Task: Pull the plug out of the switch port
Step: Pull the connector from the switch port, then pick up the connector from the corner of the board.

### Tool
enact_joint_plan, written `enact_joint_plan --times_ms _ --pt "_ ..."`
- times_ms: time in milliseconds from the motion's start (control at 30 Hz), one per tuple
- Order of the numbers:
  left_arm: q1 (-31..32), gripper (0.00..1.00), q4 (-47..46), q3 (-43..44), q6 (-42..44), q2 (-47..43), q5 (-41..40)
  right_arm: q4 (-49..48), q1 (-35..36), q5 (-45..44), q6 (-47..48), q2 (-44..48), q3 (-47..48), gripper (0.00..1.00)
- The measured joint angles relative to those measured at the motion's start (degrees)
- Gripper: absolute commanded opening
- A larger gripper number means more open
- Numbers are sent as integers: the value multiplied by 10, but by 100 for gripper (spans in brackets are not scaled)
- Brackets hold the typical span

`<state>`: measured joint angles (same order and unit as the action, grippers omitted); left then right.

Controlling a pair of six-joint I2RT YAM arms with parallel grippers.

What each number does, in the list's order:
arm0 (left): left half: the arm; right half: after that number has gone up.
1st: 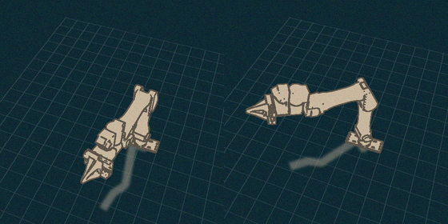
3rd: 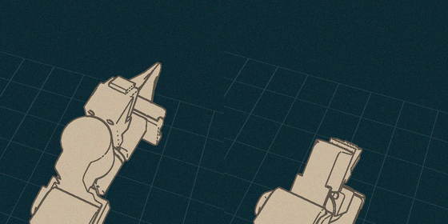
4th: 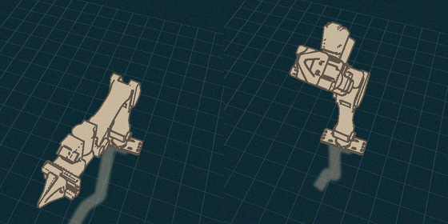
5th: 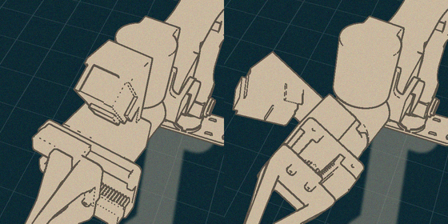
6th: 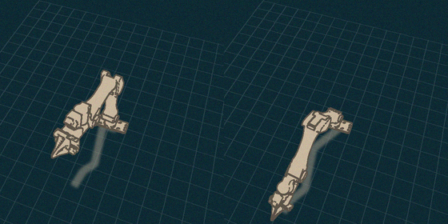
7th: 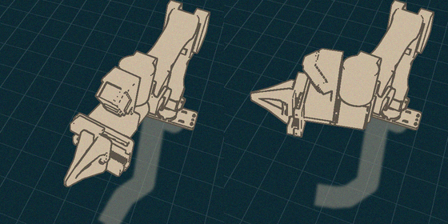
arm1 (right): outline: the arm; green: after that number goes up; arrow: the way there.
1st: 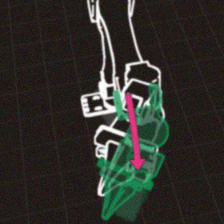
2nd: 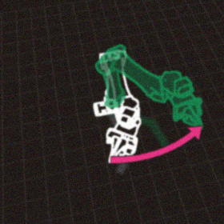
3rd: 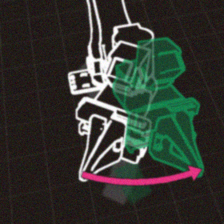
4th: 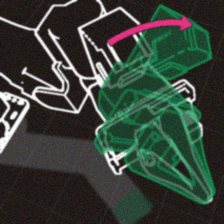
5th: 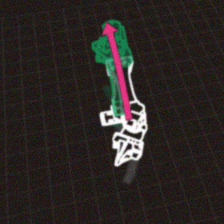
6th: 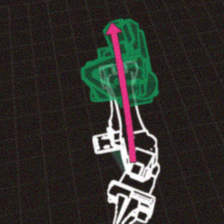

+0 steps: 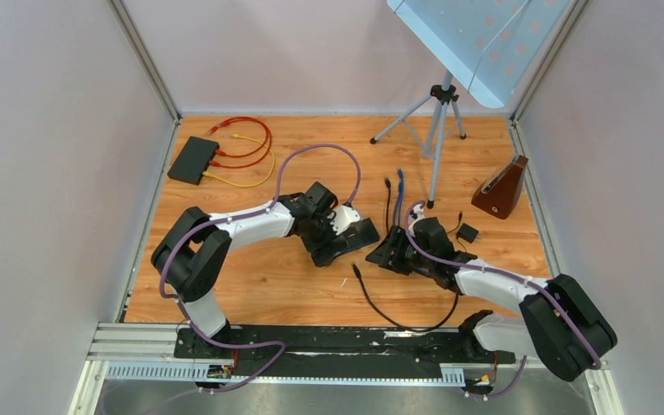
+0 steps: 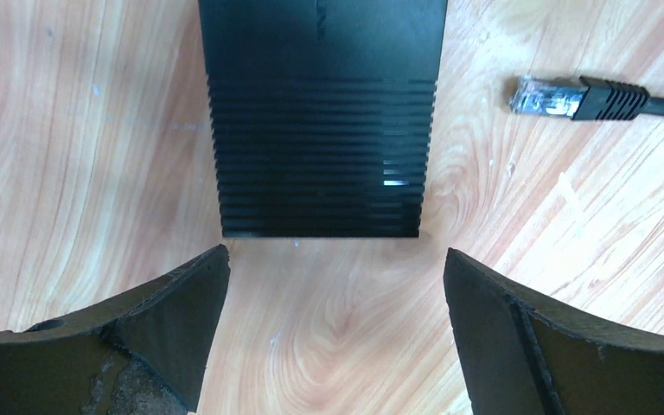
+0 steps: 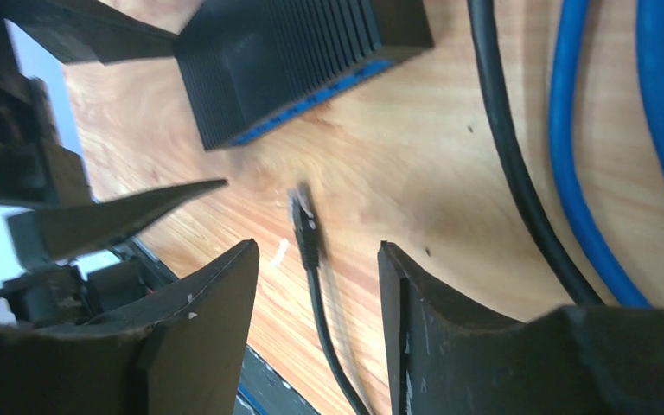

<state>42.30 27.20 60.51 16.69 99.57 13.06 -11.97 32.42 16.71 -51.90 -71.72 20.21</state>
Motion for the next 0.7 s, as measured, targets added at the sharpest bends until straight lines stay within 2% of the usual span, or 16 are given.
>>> enact_joint_plan --times_ms 267,500,700 --pt "-7 100 -31 -51 -33 -94 -43 151 19 9 73 75 5 50" --pt "-18 100 -132 -134 -95 -252 -132 229 114 -5 116 18 72 48" --pt "-22 100 -208 -214 -132 -386 -231 276 178 -60 126 -29 118 43"
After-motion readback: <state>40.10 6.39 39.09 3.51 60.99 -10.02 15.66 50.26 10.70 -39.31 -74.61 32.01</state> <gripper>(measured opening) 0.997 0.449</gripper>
